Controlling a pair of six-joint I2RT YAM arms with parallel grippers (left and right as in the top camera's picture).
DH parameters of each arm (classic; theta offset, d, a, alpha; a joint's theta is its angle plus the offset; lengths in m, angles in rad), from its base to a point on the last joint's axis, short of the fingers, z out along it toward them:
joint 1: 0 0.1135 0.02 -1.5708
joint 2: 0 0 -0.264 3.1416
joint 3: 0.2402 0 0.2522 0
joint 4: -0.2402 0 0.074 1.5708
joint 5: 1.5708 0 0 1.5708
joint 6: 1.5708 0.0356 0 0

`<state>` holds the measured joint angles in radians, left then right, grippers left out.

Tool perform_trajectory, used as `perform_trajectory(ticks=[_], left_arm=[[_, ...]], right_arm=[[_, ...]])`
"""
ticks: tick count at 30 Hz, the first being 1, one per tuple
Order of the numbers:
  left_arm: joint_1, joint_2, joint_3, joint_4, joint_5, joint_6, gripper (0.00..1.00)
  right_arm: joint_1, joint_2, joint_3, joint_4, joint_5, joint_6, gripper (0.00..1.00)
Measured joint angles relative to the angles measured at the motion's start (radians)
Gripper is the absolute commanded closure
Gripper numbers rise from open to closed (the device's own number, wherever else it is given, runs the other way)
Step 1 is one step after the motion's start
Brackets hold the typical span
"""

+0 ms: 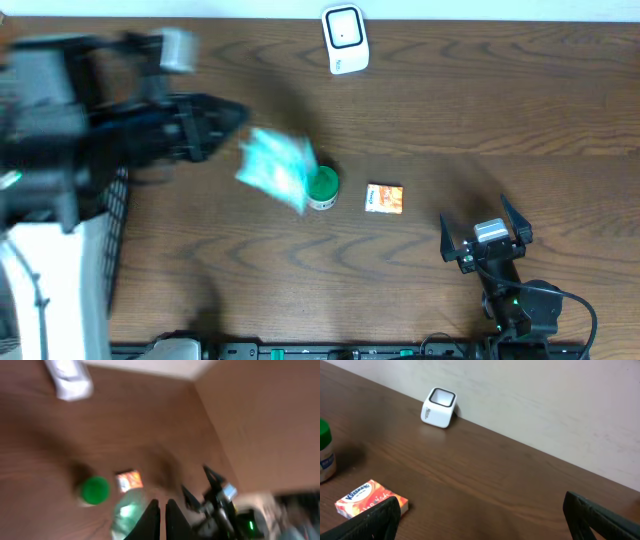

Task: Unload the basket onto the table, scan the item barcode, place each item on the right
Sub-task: 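Place the mint-green pack below the jar with the left gripper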

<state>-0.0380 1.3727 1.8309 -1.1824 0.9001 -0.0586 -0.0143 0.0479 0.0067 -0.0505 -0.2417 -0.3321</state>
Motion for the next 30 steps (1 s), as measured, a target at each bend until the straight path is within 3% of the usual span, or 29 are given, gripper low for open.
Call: perform_trajectory(ticks=[5, 9, 15, 22, 23, 25, 26, 30], left_arm=[[-0.210, 0.148, -0.018, 0.050, -0.050, 0.015, 0.93], [-0.302, 0.268, -0.023, 0.058, -0.144, 0.015, 0.93], [-0.333, 0.321, -0.039, 0.054, -0.237, 0.034, 0.93], [-0.336, 0.206, -0.039, -0.027, -0.347, 0.041, 0.92], [-0.341, 0.186, -0.038, -0.050, -0.360, 0.041, 0.88], [-0.361, 0.153, -0.038, -0.111, -0.404, 0.048, 0.57], [-0.378, 0.140, -0.038, -0.143, -0.437, 0.047, 0.50], [-0.461, 0.127, -0.074, -0.171, -0.591, -0.009, 0.47]], right_arm=[[0.000, 0.000, 0.000, 0.000, 0.000, 0.000, 0.01], [0.000, 0.000, 0.000, 0.000, 0.000, 0.000, 0.01], [0.000, 0.000, 0.000, 0.000, 0.000, 0.000, 0.01], [0.000, 0.000, 0.000, 0.000, 0.000, 0.000, 0.01], [0.000, 0.000, 0.000, 0.000, 0.000, 0.000, 0.01], [0.000, 0.000, 0.000, 0.000, 0.000, 0.000, 0.01], [0.000, 0.000, 0.000, 0.000, 0.000, 0.000, 0.01], [0.000, 0.000, 0.000, 0.000, 0.000, 0.000, 0.01]])
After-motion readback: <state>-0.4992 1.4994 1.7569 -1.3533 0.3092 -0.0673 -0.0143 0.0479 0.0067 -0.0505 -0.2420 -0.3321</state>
